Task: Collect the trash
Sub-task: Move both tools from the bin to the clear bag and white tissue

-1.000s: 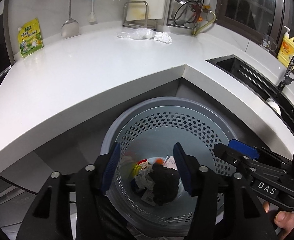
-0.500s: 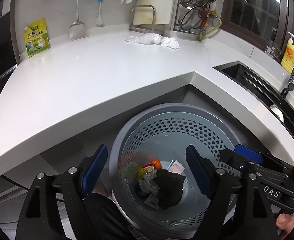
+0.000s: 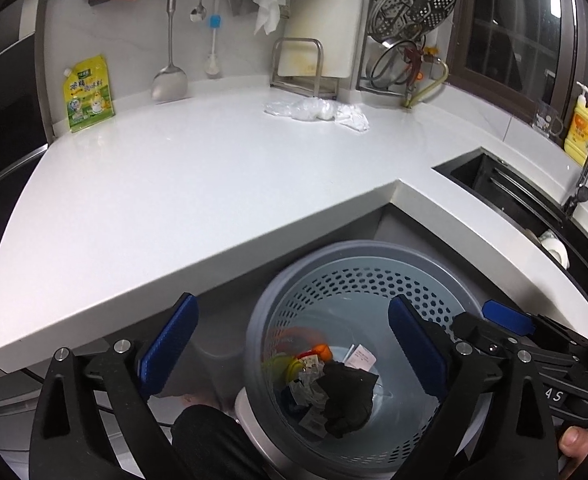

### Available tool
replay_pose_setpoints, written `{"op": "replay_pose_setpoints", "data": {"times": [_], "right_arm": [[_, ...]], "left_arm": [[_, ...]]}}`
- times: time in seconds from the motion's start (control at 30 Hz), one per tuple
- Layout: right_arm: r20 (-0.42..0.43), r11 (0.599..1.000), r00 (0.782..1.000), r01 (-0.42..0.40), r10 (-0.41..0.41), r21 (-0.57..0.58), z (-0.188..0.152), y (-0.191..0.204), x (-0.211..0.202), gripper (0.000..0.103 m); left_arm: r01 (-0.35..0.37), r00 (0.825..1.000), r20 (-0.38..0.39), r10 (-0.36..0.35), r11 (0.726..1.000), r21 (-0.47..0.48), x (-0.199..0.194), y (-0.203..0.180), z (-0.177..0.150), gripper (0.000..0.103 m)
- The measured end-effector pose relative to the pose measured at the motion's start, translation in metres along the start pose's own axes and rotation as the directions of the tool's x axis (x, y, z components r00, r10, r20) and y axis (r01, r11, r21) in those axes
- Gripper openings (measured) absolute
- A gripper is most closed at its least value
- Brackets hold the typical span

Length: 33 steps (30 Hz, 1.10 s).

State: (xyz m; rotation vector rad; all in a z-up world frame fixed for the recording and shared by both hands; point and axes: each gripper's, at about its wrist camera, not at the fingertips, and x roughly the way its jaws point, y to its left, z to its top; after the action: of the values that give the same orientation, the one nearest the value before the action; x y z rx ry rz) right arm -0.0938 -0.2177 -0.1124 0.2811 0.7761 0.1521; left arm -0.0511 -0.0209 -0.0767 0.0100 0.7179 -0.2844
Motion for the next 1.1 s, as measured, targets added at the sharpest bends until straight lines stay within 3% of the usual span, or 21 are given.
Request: {"op": "replay_pose_setpoints", "data": {"times": [0.6,1.1], "right_arm": [[0.047,0.997,0.999,-0.004,0.008,-0.071,0.040,0.021,0.006,0.074],[0.124,0.988,0.992,0.024,-0.005,-0.154,0.115,0.026,0.011,0.081]], "left_arm": [[-0.037,0.995,0.090,0.038,0.999,-0.016,-0.005,0.017,0.043,0.097],[-0.043,0.988,0.145,0.049,0.998,-0.045,0.020,0.039,0.113,0.097]]}}
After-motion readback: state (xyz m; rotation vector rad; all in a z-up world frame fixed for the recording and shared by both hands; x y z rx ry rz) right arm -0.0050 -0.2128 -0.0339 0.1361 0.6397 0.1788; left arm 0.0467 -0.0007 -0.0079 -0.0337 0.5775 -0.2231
